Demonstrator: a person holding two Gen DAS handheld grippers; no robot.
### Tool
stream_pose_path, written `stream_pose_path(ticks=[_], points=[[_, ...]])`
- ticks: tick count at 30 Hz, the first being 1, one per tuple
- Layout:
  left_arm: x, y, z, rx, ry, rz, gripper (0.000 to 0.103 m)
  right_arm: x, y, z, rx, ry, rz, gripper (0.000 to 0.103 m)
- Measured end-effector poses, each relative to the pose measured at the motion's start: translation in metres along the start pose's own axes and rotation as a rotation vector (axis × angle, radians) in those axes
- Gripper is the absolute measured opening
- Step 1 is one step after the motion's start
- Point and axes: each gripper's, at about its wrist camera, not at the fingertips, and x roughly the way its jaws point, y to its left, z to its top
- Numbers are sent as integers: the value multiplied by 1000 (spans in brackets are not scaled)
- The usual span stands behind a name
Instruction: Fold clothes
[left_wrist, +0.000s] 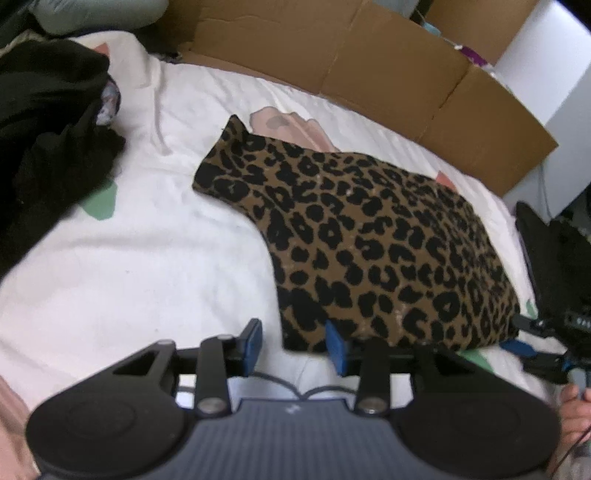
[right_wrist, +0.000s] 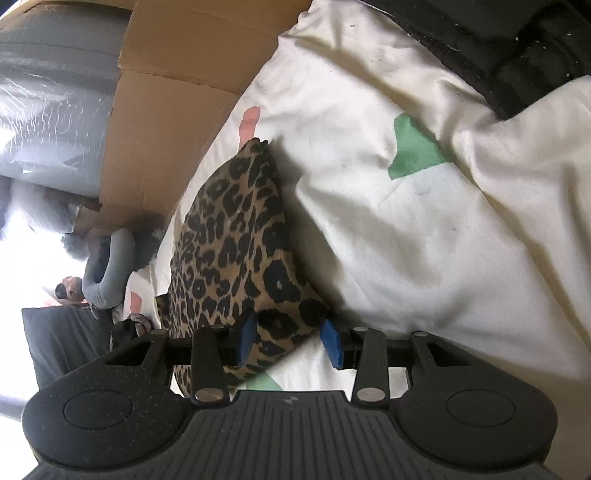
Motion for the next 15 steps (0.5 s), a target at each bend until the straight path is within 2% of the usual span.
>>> stream_pose_path(ticks=[1, 2, 4, 5, 12, 15], points=[[2, 0, 1, 2, 3, -2, 41, 1, 1, 1, 0, 0, -2, 34], [5, 1, 1, 6, 9, 0, 40, 2, 2, 1, 0, 0, -5, 28], [8, 2, 0, -2, 16, -3, 40, 2, 4, 3, -12, 3, -9, 18], [9, 4, 0, -13, 18, -7, 40, -1, 5, 4, -23, 0, -2, 16], [9, 7, -4, -40, 19, -31, 39, -11, 11, 6, -58, -18, 25, 13], [12, 11, -2, -68, 17, -55, 39, -8, 9, 4, -50, -10, 11, 19]])
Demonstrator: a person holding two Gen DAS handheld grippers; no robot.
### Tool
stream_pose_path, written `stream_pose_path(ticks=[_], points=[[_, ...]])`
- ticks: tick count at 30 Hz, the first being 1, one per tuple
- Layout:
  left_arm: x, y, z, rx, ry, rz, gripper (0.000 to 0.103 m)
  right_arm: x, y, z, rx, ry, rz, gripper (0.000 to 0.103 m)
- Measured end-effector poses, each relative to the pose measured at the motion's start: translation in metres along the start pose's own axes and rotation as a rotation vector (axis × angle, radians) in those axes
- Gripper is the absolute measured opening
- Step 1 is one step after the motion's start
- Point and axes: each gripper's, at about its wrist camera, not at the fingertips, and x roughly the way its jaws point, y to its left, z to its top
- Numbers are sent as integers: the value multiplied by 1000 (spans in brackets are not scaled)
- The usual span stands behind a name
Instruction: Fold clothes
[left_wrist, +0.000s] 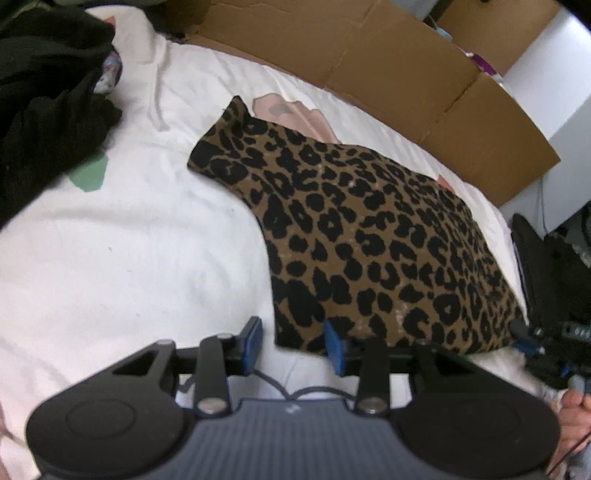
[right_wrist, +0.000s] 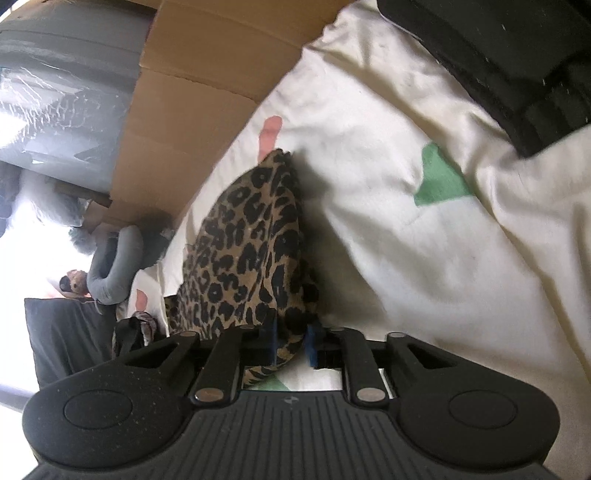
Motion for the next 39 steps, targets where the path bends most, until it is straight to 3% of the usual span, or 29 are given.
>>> stream_pose_path(ticks=[7, 17, 24, 39], points=[[2, 1, 4, 10, 7, -32, 38, 17, -7, -6, 22, 16, 4, 27], [0, 13, 11, -28, 43, -59, 9, 18, 2, -6, -17, 16, -18, 14], [-9, 8, 16, -45, 75, -56, 5, 5, 14, 1, -57, -20, -15, 12], [0, -6, 37, -96, 239, -32, 3, -12, 31, 37, -134, -50, -67, 11]])
